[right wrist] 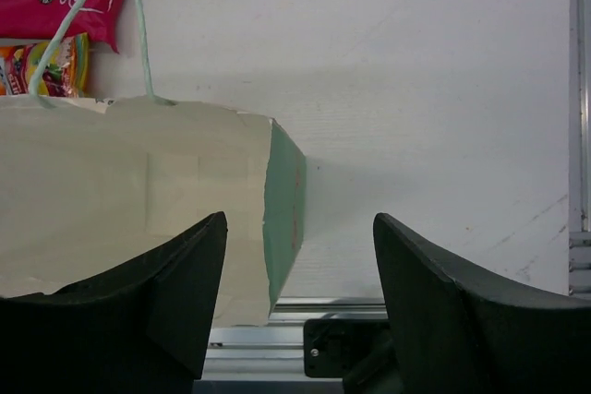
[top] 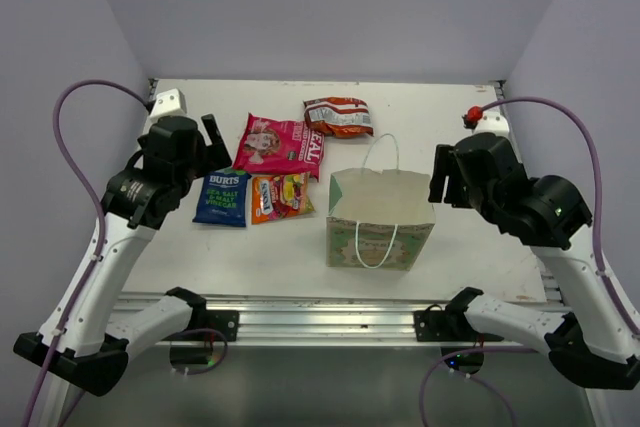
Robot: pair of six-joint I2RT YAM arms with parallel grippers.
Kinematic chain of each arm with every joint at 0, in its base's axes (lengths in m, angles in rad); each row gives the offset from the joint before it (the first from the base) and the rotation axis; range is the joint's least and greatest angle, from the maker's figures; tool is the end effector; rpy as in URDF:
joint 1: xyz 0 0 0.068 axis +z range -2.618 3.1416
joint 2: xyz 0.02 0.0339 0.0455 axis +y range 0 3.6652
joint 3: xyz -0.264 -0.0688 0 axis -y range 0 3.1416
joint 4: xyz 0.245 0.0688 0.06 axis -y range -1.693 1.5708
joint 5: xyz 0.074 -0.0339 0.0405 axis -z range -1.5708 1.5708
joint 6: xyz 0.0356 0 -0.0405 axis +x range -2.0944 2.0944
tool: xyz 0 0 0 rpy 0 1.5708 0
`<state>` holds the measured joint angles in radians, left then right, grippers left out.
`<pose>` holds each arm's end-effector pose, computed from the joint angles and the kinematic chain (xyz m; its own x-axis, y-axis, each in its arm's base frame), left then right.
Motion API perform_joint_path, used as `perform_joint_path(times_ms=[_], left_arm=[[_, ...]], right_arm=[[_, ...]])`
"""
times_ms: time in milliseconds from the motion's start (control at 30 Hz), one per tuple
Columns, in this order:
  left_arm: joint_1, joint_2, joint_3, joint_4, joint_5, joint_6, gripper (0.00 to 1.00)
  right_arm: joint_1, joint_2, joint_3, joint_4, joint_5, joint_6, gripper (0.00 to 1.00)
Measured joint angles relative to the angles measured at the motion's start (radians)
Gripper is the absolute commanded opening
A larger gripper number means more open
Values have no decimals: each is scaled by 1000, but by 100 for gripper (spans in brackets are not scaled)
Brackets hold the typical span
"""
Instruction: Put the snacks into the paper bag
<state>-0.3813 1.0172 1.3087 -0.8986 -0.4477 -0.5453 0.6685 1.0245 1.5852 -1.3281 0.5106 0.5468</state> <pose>0.1782 -0.0548 0.4054 -0.4556 -0.3211 -0.8303 -0.2700 0.9386 -0.2148 0.1160 0.0694 0.4472 -0.6030 0.1018 -0.7912 0.0572 0.9948 0.0844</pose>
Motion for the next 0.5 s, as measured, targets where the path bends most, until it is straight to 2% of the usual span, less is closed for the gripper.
perform_joint_path(times_ms=[300, 500], left_arm=[[1, -7, -10, -2, 1, -46, 96], [1, -2, -11, -1, 1, -47, 96]], right_arm=[[0, -33, -156, 57, -40, -29, 62], [0, -39, -213, 96, -59, -41, 52]])
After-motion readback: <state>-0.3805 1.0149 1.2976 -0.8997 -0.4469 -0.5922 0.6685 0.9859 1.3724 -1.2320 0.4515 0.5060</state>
